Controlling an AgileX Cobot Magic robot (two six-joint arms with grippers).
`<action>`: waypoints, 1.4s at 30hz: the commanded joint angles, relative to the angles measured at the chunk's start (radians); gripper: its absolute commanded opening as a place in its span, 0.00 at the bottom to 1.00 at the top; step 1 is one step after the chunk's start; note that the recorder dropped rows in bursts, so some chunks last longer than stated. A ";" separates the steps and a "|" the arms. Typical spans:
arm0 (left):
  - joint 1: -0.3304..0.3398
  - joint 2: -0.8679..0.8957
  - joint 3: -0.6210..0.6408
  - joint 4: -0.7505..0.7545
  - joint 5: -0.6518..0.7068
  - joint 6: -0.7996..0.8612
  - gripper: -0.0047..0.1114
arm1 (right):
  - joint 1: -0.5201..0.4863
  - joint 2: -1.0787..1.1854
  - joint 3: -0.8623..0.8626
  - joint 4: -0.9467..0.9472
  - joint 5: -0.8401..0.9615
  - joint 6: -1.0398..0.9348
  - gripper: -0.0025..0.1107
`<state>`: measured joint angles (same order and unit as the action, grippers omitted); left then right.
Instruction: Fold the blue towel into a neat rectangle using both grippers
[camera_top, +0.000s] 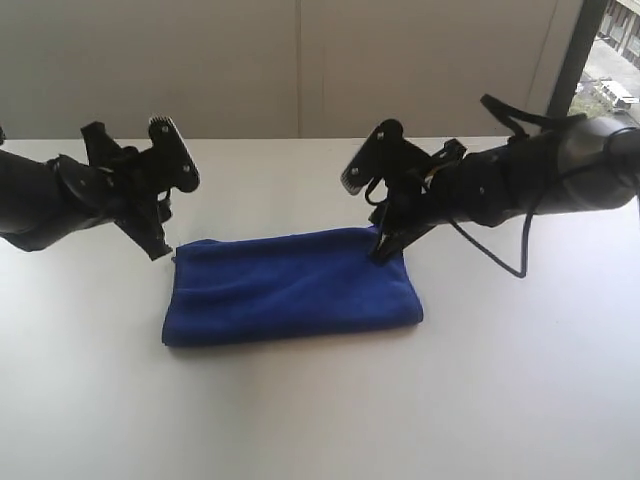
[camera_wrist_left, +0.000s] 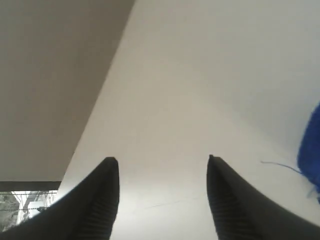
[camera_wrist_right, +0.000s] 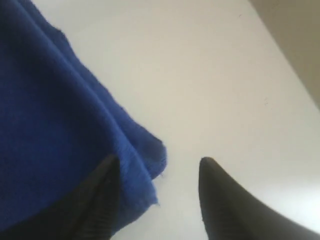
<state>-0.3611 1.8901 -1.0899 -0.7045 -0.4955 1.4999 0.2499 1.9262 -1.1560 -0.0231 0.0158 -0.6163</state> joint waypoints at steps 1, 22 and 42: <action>-0.013 -0.099 -0.004 -0.157 0.045 -0.008 0.54 | -0.013 -0.088 -0.006 0.001 0.023 -0.005 0.44; -0.039 0.035 -0.028 -0.064 0.871 -0.443 0.04 | -0.011 0.048 -0.105 0.577 0.634 -0.235 0.02; -0.039 -0.019 -0.029 0.374 0.934 -0.742 0.04 | -0.009 0.067 -0.099 0.341 0.772 -0.037 0.02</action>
<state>-0.4076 1.9015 -1.1358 -0.3904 0.4156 0.7675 0.2499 2.0195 -1.2610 0.3367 0.7828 -0.6573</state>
